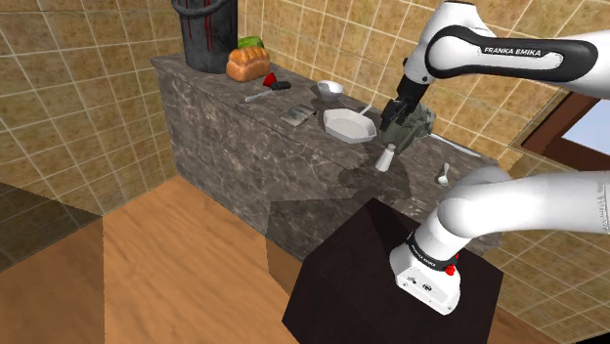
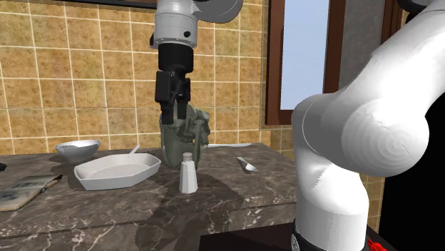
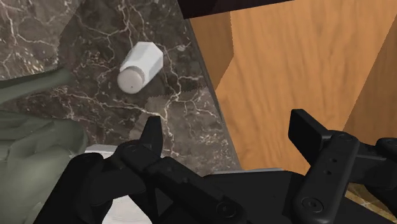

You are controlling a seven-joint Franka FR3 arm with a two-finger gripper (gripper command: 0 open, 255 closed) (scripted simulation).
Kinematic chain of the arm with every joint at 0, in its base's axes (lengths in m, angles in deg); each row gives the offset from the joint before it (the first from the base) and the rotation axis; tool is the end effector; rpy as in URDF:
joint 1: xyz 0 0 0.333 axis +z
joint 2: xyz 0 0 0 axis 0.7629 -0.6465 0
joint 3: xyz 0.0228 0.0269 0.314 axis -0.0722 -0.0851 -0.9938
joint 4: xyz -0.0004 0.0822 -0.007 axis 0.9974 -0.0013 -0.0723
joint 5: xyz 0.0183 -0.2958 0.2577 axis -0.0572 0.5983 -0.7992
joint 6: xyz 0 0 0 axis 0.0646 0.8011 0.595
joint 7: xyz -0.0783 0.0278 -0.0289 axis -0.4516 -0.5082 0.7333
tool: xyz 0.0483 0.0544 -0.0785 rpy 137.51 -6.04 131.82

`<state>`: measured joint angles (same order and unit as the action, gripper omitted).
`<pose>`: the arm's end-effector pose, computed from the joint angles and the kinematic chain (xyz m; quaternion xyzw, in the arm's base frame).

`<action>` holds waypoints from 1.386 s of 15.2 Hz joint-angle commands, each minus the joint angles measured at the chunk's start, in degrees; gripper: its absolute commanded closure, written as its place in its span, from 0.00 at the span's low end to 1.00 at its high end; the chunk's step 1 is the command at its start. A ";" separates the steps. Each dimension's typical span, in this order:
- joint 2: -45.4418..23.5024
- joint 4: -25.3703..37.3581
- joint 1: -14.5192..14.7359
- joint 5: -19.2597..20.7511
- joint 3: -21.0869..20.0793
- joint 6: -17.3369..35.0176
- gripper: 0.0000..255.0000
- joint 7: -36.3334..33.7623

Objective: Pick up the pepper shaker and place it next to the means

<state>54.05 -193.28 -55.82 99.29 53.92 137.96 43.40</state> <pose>0.2902 -0.1215 0.4850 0.9977 -0.0619 0.0272 0.0057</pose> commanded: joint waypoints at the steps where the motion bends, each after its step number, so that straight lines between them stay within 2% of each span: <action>1: -1.09 -1.76 -1.25 1.26 2.66 3.41 0.00 1.59; 9: -8.70 -7.04 -5.76 5.71 14.44 17.98 0.00 8.74; 17: -14.14 -10.13 -5.08 6.34 17.01 26.53 0.00 9.27; 21: -14.15 -10.13 -5.12 6.30 16.96 26.53 0.00 9.30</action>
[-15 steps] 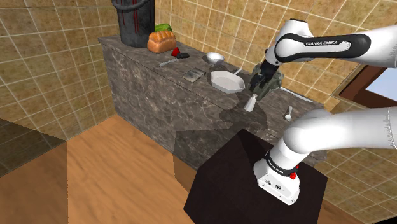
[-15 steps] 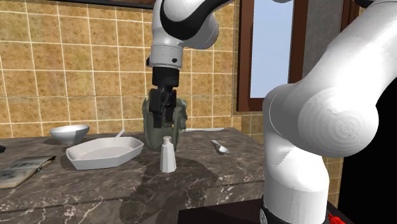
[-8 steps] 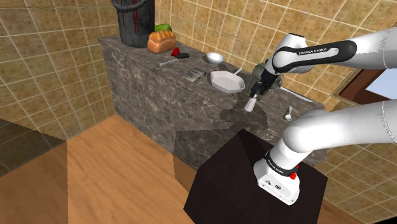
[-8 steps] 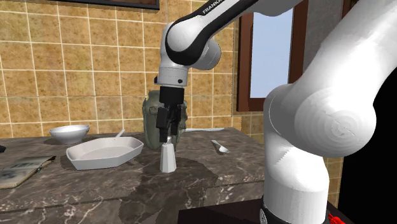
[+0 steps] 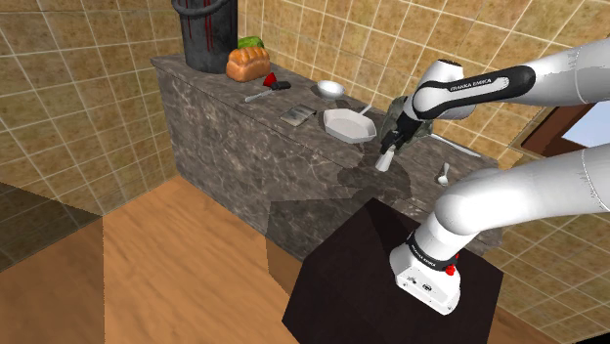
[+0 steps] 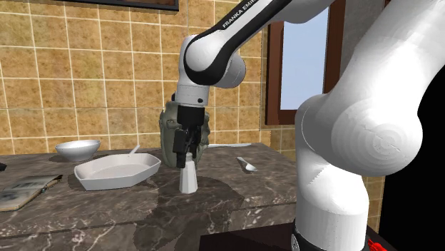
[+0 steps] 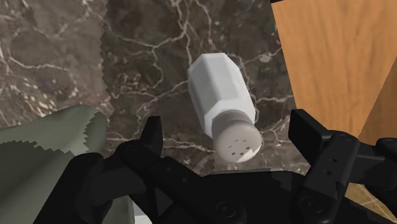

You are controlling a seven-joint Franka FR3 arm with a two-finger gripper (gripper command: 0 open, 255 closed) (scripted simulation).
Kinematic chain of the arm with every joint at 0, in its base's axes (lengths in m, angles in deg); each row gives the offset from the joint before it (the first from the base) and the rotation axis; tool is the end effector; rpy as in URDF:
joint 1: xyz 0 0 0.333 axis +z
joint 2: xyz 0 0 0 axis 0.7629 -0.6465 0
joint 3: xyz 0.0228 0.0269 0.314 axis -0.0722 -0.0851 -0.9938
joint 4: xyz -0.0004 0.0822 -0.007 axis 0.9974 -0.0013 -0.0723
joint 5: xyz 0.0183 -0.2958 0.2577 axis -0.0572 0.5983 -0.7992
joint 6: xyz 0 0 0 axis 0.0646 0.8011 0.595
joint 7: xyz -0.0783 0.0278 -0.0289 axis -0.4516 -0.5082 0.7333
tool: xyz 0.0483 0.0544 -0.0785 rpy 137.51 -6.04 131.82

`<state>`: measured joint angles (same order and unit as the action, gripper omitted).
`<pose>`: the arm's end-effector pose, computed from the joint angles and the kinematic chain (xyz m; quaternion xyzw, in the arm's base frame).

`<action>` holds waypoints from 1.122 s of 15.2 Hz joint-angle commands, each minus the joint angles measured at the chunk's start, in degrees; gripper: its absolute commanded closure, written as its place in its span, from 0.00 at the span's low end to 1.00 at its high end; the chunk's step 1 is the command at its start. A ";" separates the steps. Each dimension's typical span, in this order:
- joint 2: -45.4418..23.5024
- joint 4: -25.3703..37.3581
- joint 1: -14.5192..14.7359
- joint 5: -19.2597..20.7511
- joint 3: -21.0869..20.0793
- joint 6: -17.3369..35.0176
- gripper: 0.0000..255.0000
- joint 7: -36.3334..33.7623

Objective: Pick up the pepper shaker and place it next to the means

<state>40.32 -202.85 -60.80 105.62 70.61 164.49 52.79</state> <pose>0.2740 -0.2190 0.3540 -0.9938 0.0969 -0.0523 0.0124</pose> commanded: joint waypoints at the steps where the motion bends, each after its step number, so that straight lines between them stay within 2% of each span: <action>1: -0.42 -0.56 -0.15 -0.03 0.26 0.00 0.00 -0.08; 4: -0.43 -0.56 -0.18 -0.06 0.22 0.01 0.00 -0.06; 5: -0.63 -0.62 -0.22 0.00 0.41 0.27 1.00 0.10; 12: -2.37 -0.19 0.36 -0.31 1.11 1.66 1.00 0.52; 17: 1.49 0.66 -0.54 -0.47 -0.88 -3.14 1.00 -0.20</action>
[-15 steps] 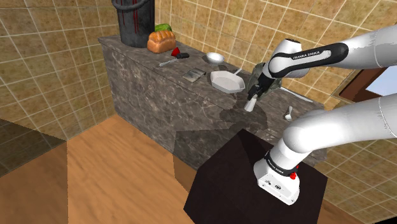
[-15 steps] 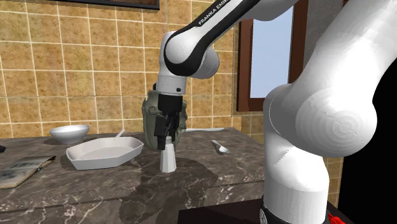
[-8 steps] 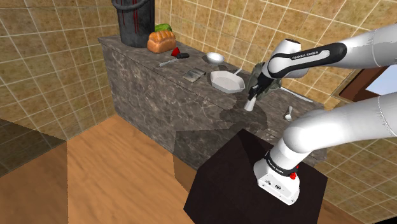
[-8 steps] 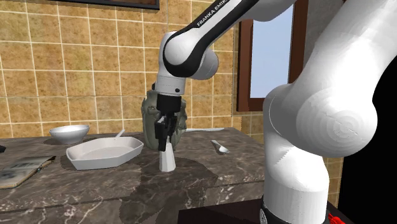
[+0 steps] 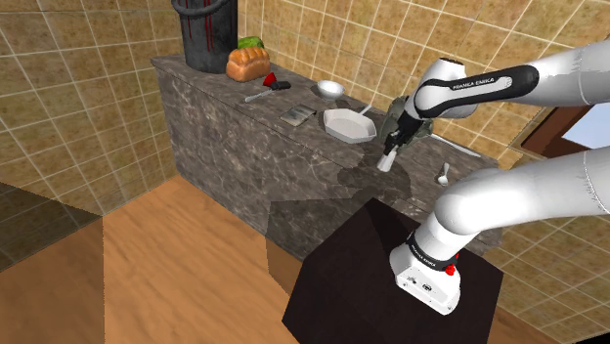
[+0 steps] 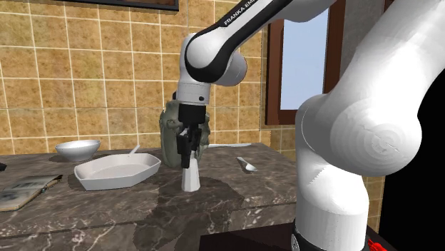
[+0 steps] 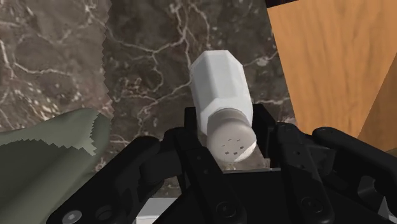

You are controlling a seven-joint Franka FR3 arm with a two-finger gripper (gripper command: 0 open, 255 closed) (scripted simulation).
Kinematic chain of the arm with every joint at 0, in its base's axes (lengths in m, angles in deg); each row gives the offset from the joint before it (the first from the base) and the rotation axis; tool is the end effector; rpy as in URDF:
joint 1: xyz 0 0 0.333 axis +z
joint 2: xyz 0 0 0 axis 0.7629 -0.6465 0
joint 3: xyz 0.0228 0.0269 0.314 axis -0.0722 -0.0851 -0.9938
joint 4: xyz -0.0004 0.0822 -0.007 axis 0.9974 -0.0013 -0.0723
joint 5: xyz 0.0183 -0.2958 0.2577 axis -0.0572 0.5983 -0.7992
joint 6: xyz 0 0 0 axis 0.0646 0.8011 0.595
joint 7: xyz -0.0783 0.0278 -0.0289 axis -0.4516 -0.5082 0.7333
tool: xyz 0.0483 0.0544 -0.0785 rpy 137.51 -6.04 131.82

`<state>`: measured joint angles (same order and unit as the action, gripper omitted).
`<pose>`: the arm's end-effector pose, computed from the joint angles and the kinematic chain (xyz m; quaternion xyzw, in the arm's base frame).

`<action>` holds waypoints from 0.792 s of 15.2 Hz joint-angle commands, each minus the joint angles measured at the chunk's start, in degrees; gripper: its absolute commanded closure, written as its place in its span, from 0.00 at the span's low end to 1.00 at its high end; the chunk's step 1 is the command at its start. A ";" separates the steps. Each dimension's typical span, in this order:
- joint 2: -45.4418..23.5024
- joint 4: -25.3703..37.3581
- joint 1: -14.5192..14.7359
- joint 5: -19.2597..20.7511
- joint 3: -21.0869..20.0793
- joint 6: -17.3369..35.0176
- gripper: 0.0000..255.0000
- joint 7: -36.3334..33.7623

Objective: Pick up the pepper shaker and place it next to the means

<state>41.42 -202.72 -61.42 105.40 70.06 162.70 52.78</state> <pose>0.2706 -0.2186 0.3588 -0.9938 0.0992 -0.0484 0.0150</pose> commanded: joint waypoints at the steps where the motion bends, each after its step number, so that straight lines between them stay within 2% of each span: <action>1: 0.99 0.97 0.02 -0.36 -0.63 -2.38 1.00 -0.26; 12: 5.94 6.62 0.04 -1.86 -3.55 -12.92 1.00 -0.82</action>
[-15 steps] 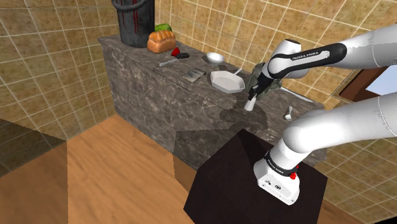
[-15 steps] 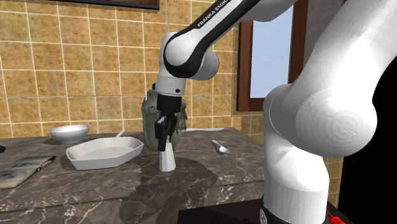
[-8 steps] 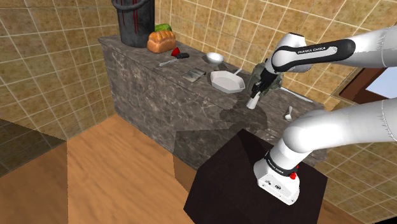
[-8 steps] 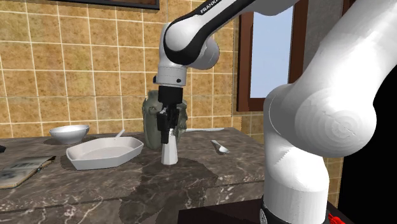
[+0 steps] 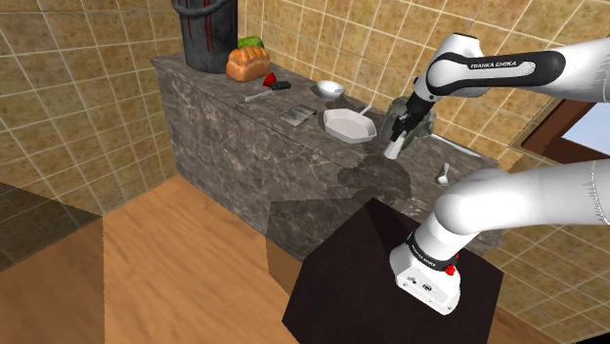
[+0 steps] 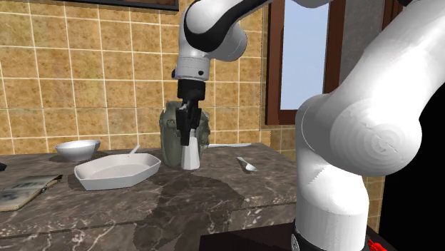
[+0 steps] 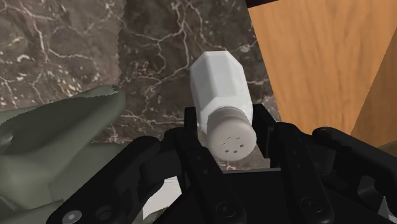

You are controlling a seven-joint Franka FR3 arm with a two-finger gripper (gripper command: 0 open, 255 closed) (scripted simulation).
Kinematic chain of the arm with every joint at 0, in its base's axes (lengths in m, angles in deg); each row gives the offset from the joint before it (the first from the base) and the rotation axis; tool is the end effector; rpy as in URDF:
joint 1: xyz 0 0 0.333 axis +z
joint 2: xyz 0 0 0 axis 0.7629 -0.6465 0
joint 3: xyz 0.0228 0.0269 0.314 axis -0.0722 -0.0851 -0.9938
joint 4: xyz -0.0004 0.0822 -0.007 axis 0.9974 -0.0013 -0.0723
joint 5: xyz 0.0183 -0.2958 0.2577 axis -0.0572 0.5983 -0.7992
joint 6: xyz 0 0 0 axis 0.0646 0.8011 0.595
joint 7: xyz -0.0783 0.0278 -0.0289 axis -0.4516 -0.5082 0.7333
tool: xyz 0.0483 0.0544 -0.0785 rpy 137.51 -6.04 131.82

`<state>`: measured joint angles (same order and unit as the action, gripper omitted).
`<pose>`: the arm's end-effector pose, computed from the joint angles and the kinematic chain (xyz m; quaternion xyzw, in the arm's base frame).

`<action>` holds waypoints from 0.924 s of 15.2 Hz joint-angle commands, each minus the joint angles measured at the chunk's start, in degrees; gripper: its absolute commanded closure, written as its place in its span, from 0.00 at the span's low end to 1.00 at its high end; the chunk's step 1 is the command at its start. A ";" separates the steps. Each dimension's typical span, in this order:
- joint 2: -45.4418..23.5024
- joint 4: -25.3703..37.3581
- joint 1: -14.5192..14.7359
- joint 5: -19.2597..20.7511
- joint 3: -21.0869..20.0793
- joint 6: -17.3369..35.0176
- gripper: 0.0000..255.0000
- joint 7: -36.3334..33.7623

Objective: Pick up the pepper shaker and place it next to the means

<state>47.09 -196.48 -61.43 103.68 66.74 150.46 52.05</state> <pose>0.2710 -0.2186 0.4227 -0.9938 0.0999 -0.0451 0.0165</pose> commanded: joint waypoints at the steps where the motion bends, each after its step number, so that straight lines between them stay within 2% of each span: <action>1: 0.57 0.97 0.08 -0.29 -0.47 -1.57 1.00 -0.13; 14: 2.83 9.50 0.76 -2.26 -3.18 -12.33 1.00 -0.43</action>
<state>49.82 -187.67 -60.71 101.54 63.72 138.93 51.60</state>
